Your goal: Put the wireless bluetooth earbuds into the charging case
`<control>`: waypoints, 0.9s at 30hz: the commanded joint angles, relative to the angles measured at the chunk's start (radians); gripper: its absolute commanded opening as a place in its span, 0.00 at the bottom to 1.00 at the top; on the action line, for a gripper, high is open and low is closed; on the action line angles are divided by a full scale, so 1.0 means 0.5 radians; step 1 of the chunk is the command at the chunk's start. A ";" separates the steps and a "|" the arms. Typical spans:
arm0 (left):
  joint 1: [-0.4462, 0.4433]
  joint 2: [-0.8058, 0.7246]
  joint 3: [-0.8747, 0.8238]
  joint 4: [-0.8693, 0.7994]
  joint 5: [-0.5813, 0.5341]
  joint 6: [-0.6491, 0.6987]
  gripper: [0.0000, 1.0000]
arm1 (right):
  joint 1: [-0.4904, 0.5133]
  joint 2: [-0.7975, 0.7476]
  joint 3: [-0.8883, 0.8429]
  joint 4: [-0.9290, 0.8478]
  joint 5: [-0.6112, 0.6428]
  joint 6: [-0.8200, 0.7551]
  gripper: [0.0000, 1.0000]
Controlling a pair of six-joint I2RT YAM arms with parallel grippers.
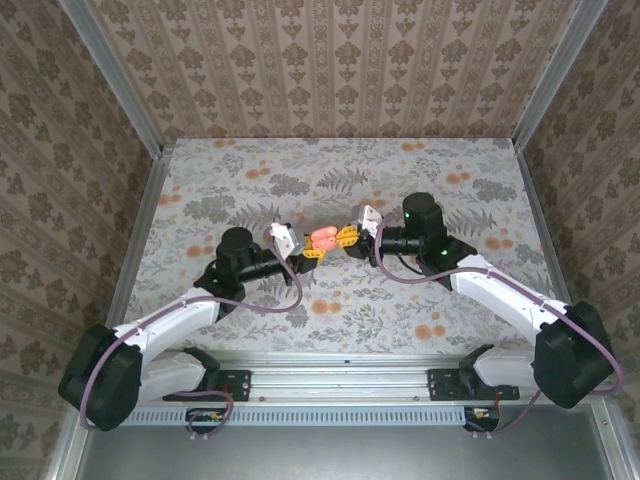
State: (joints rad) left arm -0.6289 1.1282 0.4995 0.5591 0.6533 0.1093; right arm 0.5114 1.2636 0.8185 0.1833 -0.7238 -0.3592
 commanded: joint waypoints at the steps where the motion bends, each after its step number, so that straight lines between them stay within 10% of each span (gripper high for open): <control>1: -0.022 -0.051 0.072 0.022 0.057 0.044 0.14 | 0.029 0.024 0.081 -0.023 0.019 0.003 0.14; 16: 0.035 -0.038 0.036 -0.011 -0.243 -0.073 0.14 | 0.045 -0.064 0.103 -0.043 0.080 0.074 0.21; 27: 0.166 -0.105 0.016 -0.244 -0.642 -0.216 0.14 | 0.054 0.109 0.451 -0.360 0.449 0.733 0.26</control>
State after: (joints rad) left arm -0.5598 1.0985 0.4992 0.4881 0.4217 0.0463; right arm 0.5301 1.2869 0.9821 0.0792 -0.5892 -0.1364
